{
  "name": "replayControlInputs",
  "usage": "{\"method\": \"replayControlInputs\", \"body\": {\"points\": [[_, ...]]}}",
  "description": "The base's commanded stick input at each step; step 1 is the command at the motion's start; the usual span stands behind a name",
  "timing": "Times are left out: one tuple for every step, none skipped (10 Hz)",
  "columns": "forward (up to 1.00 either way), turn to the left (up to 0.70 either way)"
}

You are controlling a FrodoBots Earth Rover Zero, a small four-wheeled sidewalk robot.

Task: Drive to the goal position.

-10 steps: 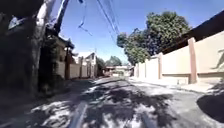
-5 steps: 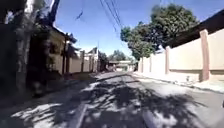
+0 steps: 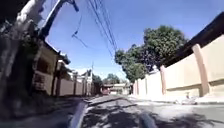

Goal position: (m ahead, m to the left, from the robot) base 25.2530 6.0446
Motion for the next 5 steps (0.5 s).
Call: {"method": "replayControlInputs", "body": {"points": [[1.00, -0.03], [1.00, -0.03], [1.00, -0.04], [1.00, -0.03], [1.00, -0.03]]}}
